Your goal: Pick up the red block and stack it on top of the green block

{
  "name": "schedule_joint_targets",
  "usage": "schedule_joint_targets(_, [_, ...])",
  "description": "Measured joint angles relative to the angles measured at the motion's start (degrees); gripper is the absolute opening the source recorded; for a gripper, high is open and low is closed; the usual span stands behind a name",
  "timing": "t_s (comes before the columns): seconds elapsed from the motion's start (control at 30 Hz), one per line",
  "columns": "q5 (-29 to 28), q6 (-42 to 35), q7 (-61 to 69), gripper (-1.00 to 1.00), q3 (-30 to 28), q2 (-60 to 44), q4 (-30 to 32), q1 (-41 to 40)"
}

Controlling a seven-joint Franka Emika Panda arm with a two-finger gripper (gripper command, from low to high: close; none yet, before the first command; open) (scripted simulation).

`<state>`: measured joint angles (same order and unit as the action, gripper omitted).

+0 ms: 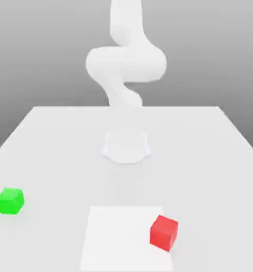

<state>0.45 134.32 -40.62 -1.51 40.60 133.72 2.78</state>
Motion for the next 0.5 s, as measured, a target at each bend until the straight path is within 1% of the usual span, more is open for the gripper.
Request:
schedule_joint_targets(0.27, [2.04,8.23,17.32,0.00,-3.96,-17.02,6.30,8.06])
schedule_joint_targets(0.5, [3.74,15.26,32.11,0.00,-4.94,-31.61,11.68,12.72])
